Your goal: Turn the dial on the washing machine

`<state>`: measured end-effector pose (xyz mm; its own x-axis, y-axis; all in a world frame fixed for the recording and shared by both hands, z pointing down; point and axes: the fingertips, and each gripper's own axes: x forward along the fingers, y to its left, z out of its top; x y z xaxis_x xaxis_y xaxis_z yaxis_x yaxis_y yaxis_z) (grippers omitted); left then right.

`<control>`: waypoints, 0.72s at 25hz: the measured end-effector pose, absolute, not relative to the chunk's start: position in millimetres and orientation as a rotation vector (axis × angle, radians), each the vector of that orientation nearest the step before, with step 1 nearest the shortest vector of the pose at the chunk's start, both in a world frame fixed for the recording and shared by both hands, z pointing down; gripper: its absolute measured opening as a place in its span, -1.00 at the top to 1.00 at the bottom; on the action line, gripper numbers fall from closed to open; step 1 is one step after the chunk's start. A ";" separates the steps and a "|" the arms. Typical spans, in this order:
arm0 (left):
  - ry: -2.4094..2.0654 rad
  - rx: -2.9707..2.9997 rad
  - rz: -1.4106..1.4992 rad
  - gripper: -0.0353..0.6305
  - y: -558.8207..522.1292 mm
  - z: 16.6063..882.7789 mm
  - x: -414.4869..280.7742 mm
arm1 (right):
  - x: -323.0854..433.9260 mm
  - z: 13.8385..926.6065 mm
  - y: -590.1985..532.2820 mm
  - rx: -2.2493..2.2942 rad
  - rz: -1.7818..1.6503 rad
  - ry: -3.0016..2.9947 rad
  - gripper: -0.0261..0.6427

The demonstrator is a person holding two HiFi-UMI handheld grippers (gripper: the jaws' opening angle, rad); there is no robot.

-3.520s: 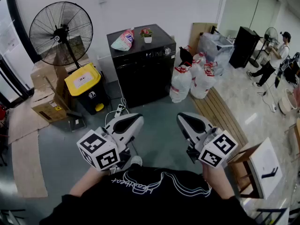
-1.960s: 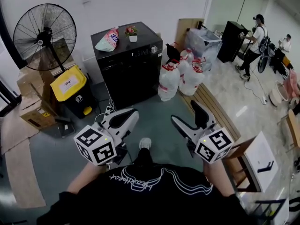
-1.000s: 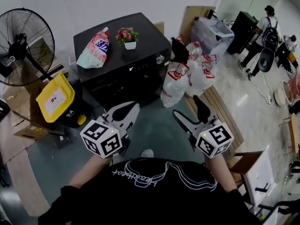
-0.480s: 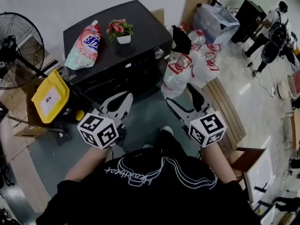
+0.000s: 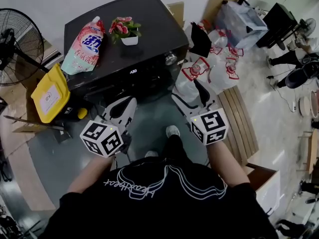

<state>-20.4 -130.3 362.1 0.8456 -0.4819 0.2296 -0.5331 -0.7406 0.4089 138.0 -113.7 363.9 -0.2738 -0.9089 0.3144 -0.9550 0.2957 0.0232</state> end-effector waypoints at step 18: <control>-1.008 2.380 0.209 0.88 -180.6 404.2 -27.7 | 168.9 464.8 -241.7 1.576 0.229 -2.148 -0.11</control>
